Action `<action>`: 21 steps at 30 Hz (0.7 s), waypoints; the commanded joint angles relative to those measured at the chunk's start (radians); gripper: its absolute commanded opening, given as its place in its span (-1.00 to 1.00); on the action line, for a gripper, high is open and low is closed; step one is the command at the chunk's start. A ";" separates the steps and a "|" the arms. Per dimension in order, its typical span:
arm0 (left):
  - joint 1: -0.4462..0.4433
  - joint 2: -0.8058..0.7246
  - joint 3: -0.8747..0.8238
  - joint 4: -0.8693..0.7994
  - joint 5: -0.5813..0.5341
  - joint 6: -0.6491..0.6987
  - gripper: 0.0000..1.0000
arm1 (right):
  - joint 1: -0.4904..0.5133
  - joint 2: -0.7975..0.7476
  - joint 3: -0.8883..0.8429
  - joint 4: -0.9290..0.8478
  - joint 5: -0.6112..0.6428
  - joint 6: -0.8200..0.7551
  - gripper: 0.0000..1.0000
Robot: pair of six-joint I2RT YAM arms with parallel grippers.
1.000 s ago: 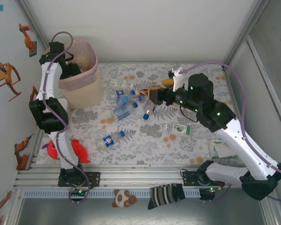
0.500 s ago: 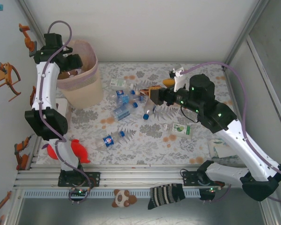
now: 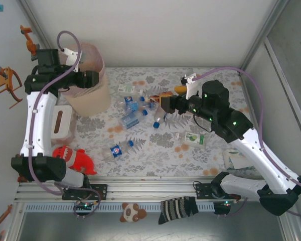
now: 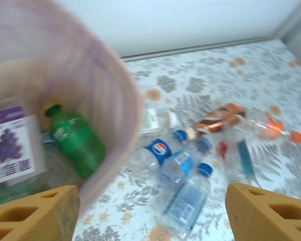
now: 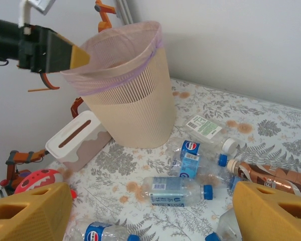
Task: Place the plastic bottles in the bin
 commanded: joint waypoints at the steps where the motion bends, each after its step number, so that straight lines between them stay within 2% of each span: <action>1: -0.019 -0.065 -0.096 0.021 0.161 0.193 0.40 | -0.005 -0.010 -0.009 0.007 0.002 -0.020 0.65; 6: -0.087 -0.160 -0.249 -0.013 0.190 0.377 0.43 | -0.008 -0.018 -0.026 0.007 0.004 -0.028 0.65; 9: -0.168 -0.201 -0.335 -0.042 0.126 0.445 0.49 | -0.009 -0.025 -0.040 0.006 0.010 -0.030 0.65; 17: -0.369 -0.222 -0.507 -0.140 -0.081 0.474 0.49 | -0.011 -0.065 -0.092 0.018 0.010 -0.061 0.65; 21: -0.465 -0.221 -0.591 -0.142 -0.186 0.447 0.50 | -0.011 -0.080 -0.104 0.013 0.016 -0.076 0.65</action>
